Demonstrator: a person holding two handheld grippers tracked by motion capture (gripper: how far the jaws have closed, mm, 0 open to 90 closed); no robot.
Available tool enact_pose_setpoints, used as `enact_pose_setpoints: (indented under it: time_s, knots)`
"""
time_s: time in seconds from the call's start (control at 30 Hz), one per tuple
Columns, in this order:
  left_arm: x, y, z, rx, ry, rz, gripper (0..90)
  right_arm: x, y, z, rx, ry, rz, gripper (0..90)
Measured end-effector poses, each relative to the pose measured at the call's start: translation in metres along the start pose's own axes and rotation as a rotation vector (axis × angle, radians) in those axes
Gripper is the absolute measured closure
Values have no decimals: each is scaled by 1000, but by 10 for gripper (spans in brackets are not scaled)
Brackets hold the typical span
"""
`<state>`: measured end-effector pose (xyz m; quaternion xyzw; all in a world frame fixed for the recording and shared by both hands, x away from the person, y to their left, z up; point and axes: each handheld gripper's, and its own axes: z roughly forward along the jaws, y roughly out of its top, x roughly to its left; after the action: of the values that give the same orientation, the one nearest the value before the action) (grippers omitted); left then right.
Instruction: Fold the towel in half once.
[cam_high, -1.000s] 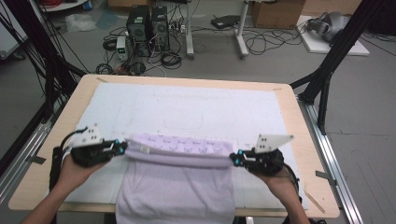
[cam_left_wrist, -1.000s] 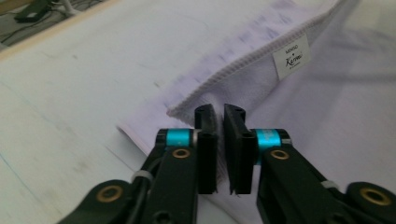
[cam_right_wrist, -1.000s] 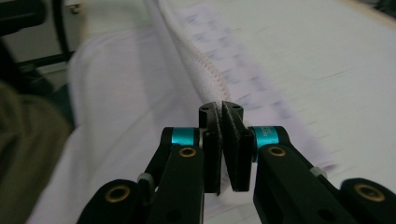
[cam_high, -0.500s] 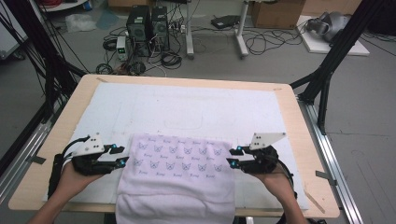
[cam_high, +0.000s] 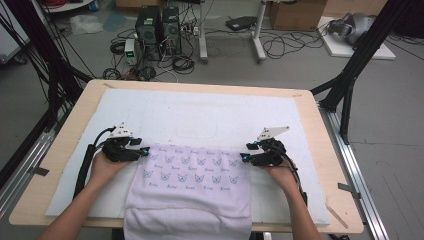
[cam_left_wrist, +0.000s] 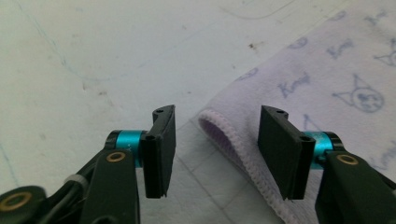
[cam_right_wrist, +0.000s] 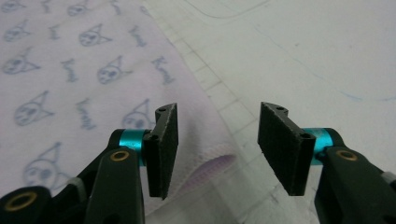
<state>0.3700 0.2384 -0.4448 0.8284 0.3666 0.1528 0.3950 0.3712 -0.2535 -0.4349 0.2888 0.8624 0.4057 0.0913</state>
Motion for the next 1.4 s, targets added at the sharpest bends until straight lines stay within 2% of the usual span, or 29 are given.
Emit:
enact_pose_setpoints:
  time_s: [0.07,0.13,0.17,0.2,0.23,0.27,0.3,0.37,0.43,0.5,0.6,0.67,0.7,0.77,0.83,0.9,0.97,1.07,1.1,1.13,1.2,1.23,1.27,1.3,1.33,1.4]
  knots:
    - [1,0,3,4,-7,-17,439,-3,-2,6,20,1,3,475]
    - [1,1,3,8,-17,-4,473,-4,-4,11,43,24,8,497]
    - [0,1,3,5,-27,-6,523,-3,-4,11,41,18,6,534]
    - [-1,1,3,10,-34,4,563,-3,-4,11,41,36,6,629]
    - [-2,2,2,14,-48,10,618,-2,-4,11,41,65,8,652]
    - [-4,3,2,19,-57,19,681,-1,-4,12,41,57,8,700]
    - [-6,4,2,24,-56,31,714,0,-4,12,43,82,4,770]
    - [-7,5,2,24,-42,50,786,2,-2,12,50,97,-6,823]
    - [-8,6,0,18,-33,53,847,2,-1,12,54,96,-24,843]
    - [-7,7,-1,3,-18,48,859,1,2,8,44,85,-30,853]
    - [-2,12,-3,-20,13,30,865,-6,11,3,9,42,-19,855]
    - [3,19,-4,-51,31,2,866,-11,19,1,4,20,-17,856]
    - [5,23,-5,-57,42,1,866,-13,24,0,0,11,-21,856]
    - [13,36,-5,-80,79,-13,867,-19,37,-2,-16,-21,-39,858]
    - [21,51,-4,-88,99,-28,867,-27,51,-4,-10,-49,-46,857]
    - [27,69,-4,-84,122,-15,867,-36,67,-9,-9,-87,-56,861]
    - [31,89,-6,-97,142,9,867,-47,82,-16,-33,-107,-47,862]
    - [35,120,-13,-137,178,34,867,-61,104,-26,-36,-134,-49,864]
    - [38,129,-16,-151,183,33,867,-66,111,-30,-41,-134,-53,865]
    - [41,138,-19,-167,188,28,867,-70,118,-34,-51,-152,-56,865]
    - [45,151,-21,-183,207,27,863,-77,130,-41,-83,-159,-42,863]
    - [45,154,-20,-176,215,21,845,-80,133,-42,-93,-156,-37,852]
    - [45,154,-17,-159,232,16,775,-83,134,-41,-100,-150,-22,790]
    - [46,152,-13,-130,230,19,707,-85,133,-38,-102,-151,15,714]
    - [48,148,-9,-109,220,18,680,-87,131,-34,-95,-135,42,681]
    - [49,134,-4,-96,207,8,628,-88,123,-27,-74,-127,64,608]
